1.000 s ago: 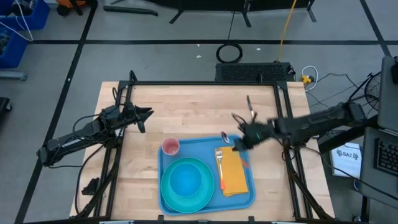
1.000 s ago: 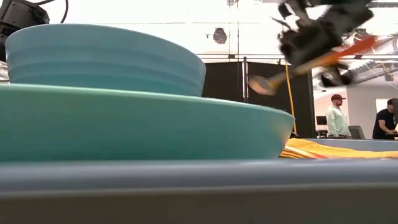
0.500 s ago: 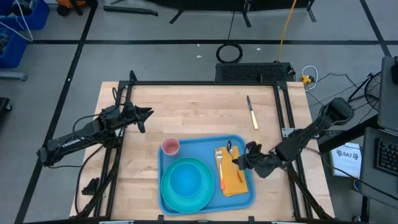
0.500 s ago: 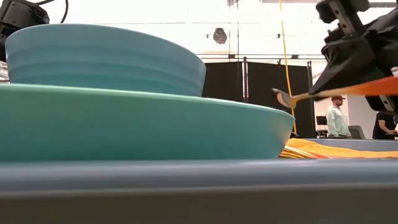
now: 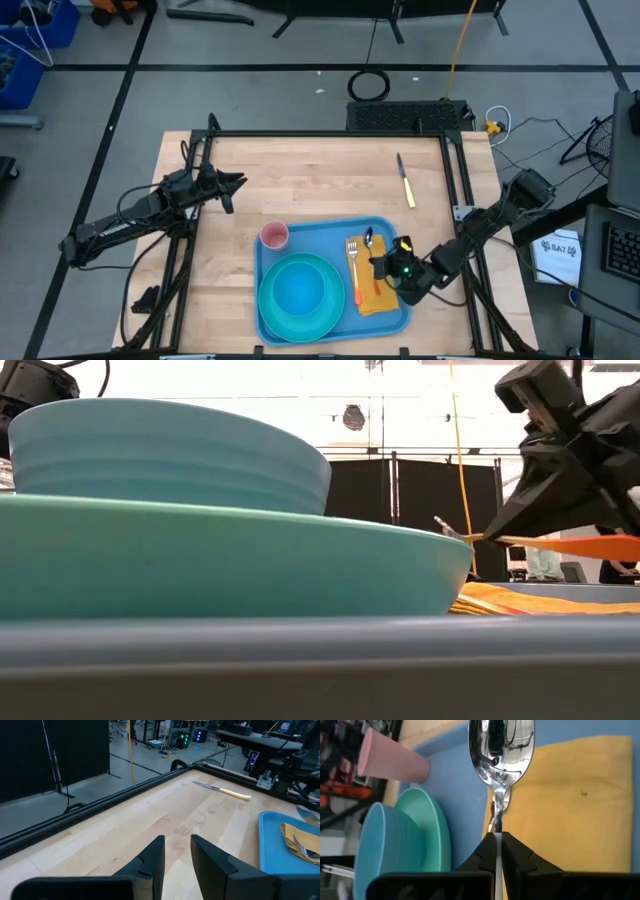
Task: Set up tray
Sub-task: Put the orange spoon on top of the yellow napkin on the blue tray to the right of the orange fork
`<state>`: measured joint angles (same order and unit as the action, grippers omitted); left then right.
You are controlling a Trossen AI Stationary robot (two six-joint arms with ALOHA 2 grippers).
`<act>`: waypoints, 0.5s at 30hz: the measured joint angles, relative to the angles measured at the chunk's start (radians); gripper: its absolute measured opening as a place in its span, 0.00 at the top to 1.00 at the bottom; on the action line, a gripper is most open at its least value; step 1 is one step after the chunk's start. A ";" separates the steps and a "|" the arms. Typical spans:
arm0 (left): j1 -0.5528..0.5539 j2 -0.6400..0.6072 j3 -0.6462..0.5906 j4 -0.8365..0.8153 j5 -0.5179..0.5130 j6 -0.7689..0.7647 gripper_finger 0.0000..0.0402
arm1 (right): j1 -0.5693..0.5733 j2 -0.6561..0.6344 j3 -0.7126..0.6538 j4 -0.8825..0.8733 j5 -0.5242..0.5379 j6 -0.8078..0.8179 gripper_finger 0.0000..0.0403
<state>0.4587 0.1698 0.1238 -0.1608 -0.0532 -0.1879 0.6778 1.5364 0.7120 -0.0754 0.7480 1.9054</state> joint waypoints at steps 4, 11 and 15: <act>0.000 0.000 0.000 0.000 0.000 0.000 0.76 | 0.026 0.000 0.000 -0.025 0.011 0.086 1.00; 0.000 0.000 0.000 0.000 0.000 0.000 0.76 | 0.020 0.000 0.000 -0.017 -0.063 0.114 1.00; 0.001 0.000 0.000 0.000 0.000 0.000 0.76 | 0.006 0.000 0.000 -0.042 -0.126 0.118 1.00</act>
<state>0.4595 0.1696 0.1238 -0.1608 -0.0532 -0.1876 0.6843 1.5365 0.7124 -0.1178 0.6216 2.0232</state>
